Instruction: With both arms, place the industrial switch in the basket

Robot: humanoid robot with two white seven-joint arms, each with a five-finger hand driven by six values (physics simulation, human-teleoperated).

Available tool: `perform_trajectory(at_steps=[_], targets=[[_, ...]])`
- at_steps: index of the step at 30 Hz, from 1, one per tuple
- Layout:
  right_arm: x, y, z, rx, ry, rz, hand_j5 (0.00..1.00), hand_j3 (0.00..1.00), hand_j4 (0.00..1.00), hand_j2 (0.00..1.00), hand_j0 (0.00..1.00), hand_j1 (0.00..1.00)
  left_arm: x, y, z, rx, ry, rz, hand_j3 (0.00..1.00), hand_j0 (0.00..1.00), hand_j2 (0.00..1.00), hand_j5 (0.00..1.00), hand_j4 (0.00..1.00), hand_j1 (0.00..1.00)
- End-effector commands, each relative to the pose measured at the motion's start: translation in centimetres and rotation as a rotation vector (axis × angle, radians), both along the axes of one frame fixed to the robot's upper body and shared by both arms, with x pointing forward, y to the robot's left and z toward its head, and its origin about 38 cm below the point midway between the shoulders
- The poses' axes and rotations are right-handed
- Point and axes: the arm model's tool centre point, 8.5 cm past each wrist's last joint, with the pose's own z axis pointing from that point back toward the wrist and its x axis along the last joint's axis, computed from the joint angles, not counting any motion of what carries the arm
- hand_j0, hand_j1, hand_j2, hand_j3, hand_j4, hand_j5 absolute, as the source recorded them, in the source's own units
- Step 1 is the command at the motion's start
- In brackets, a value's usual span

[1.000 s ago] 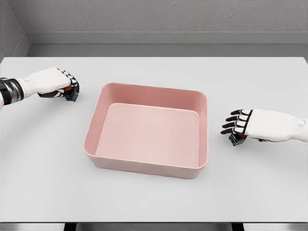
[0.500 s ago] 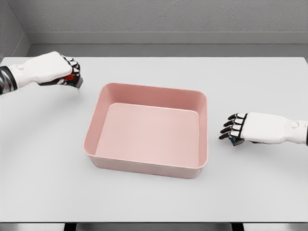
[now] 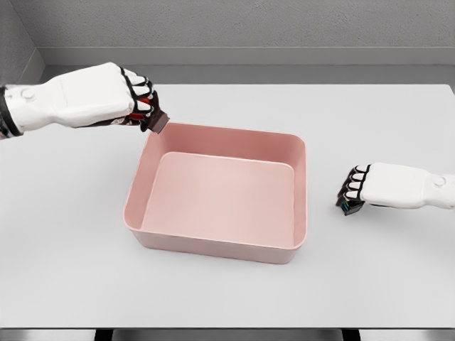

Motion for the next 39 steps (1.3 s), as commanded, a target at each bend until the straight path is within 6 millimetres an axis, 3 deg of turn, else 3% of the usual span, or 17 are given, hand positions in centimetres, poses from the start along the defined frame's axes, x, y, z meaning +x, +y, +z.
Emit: perform_trajectory(at_steps=[1,7,11,15,16,19,22,26,29,39], targets=[[0.1,0.2,0.0,0.004,0.001,0.001,0.59,0.59,0.59,0.59,0.59,0.59,-0.8,-1.0,0.2,-0.009,0.007,-0.036,0.26,0.26,0.26,0.26,0.26,0.26],[0.5,1.2,-0.2,0.019,-0.001,0.021,0.49,0.49,0.49,0.49,0.49,0.49,-1.2,-5.6,-3.2,-0.047,0.092,-0.139,0.27,0.27,0.27,0.27,0.27,0.27],[0.7,1.2,-0.1,0.004,0.003,0.015,0.48,0.48,0.48,0.48,0.48,0.48,-1.6,-7.4,-5.3,0.012,0.145,-0.173,0.28,0.28,0.28,0.28,0.28,0.28],[1.3,0.9,1.0,0.015,-0.029,0.000,0.48,0.48,0.48,0.48,0.48,0.48,-2.0,-7.8,-7.0,0.045,0.186,-0.185,0.32,0.32,0.32,0.32,0.32,0.32],[1.7,0.5,1.7,0.017,-0.049,-0.014,0.48,0.48,0.48,0.48,0.48,0.48,-2.0,-7.9,-7.0,0.044,0.184,-0.187,0.35,0.35,0.35,0.35,0.35,0.35],[2.1,-0.3,2.1,0.012,-0.063,-0.037,0.48,0.48,0.48,0.48,0.48,0.48,-1.9,-7.9,-6.7,0.042,0.177,-0.185,0.60,0.60,0.60,0.60,0.60,0.60],[2.8,-0.4,3.7,0.030,-0.108,-0.048,0.48,0.48,0.48,0.48,0.48,0.48,-1.7,-7.7,-6.4,0.042,0.168,-0.178,0.80,0.80,0.80,0.80,0.80,0.80],[3.4,-0.3,5.1,0.046,-0.147,-0.052,0.48,0.48,0.48,0.48,0.48,0.48,-1.5,-7.6,-6.2,0.045,0.162,-0.175,0.87,0.87,0.87,0.87,0.87,0.87],[3.6,-0.1,5.9,0.059,-0.168,-0.051,0.48,0.48,0.48,0.48,0.48,0.48,-1.1,-7.4,-6.4,0.056,0.153,-0.161,1.00,1.00,1.00,1.00,1.00,1.00],[4.1,1.0,8.6,0.097,-0.220,-0.027,0.48,0.48,0.48,0.48,0.48,0.48,-0.9,-7.2,-5.9,0.047,0.149,-0.155,1.00,1.00,1.00,1.00,1.00,1.00]])
